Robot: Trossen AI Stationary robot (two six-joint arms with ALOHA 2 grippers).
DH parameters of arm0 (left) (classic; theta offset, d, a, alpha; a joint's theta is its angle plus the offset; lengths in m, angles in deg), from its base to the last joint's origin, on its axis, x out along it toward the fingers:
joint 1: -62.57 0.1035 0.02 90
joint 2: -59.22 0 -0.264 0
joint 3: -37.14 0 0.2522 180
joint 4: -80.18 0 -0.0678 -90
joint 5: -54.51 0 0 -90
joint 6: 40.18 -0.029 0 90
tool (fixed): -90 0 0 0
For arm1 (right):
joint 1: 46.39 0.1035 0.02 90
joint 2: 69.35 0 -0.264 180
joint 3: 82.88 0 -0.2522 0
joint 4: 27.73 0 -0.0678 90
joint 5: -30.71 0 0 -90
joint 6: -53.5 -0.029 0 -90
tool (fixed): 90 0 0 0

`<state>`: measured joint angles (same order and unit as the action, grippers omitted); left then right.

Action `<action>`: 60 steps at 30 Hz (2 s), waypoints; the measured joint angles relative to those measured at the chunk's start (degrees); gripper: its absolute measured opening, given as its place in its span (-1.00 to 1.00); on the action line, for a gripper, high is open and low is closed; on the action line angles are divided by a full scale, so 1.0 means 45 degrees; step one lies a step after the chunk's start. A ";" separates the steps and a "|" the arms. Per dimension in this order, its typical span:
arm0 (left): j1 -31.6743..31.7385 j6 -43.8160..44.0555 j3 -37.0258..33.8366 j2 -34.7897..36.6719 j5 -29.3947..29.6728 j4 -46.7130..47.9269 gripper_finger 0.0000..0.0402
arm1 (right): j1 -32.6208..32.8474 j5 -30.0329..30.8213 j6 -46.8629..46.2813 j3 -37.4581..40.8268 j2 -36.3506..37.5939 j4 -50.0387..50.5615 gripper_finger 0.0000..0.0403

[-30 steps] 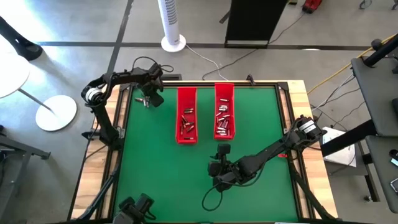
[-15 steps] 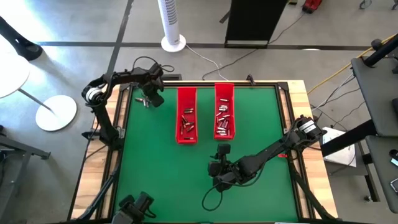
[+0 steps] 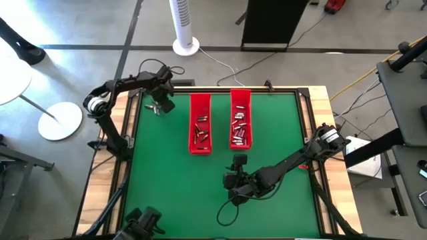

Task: Sort batteries
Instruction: Put the silver battery into the right red bin

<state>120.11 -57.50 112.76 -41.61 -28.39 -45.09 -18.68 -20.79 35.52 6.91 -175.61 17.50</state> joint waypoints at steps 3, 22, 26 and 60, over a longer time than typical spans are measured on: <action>0.0000 0.0078 0.0000 0.0279 -0.0046 0.0040 -0.88 | 0.0000 -0.0001 0.0000 0.0000 0.0000 0.0001 -0.24; -0.1377 0.0545 0.0034 0.4537 -0.2658 0.1103 -0.87 | 0.0003 0.0008 0.0499 0.0000 0.0000 -0.0062 -0.16; -0.2720 0.0979 0.0034 0.5811 -0.3121 0.1338 -0.88 | 0.0007 0.0103 0.0667 0.0005 0.0083 -0.0096 -0.15; -1.9926 1.0185 -0.0204 -0.0411 0.2006 -0.5933 -0.88 | 0.2918 -0.0246 -0.1991 0.0185 -0.0778 -0.3521 -0.21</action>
<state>30.44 -11.67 111.85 -43.46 -19.37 -71.79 -5.55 -21.89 26.57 7.74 -179.11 1.65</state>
